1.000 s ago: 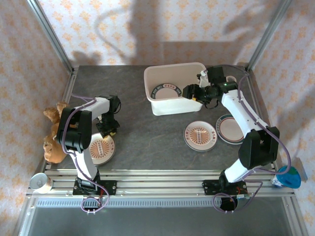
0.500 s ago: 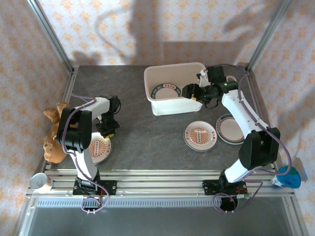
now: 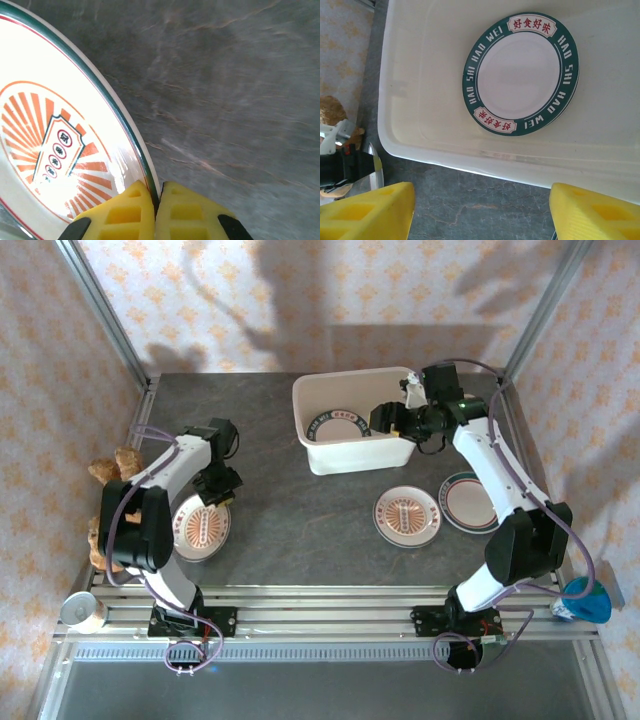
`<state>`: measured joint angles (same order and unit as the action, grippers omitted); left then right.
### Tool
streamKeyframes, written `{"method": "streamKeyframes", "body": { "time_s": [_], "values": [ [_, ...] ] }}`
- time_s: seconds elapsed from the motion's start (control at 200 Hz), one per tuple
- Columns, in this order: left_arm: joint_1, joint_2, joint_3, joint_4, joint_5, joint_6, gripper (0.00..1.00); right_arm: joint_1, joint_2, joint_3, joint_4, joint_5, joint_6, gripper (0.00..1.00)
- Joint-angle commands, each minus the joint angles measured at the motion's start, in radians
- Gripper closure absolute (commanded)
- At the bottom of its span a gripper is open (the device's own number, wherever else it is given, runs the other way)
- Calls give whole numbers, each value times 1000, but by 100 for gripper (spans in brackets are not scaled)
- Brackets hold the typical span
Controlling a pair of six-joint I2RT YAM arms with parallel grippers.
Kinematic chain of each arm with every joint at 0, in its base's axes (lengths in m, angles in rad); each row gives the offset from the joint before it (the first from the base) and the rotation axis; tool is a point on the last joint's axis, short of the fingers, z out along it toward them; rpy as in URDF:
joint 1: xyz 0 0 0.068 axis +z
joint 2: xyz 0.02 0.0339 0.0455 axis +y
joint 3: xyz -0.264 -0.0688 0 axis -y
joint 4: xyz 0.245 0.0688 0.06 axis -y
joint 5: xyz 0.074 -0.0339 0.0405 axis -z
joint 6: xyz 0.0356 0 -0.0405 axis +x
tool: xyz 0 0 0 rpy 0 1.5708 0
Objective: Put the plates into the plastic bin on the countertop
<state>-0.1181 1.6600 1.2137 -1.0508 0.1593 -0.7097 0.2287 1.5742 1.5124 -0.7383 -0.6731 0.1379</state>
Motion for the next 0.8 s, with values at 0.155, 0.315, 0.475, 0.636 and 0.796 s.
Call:
{"method": "streamKeyframes", "body": {
  "time_s": [0.155,0.315,0.475,0.636,0.796],
  "values": [
    [-9,-111,79,33,78,-47,100,6,1,73,-32,-38,-31,31],
    [-12,-164,124,58,93,-72,100,13,-26,54,7,-79,-50,32],
    [-15,-206,152,106,108,-125,100,24,-54,26,47,-82,-63,32],
    [-22,-232,201,152,84,-182,100,94,-78,-15,103,-16,-120,32],
    [-31,-239,286,187,49,-230,100,164,-107,-81,227,24,-149,35]
  ]
}}
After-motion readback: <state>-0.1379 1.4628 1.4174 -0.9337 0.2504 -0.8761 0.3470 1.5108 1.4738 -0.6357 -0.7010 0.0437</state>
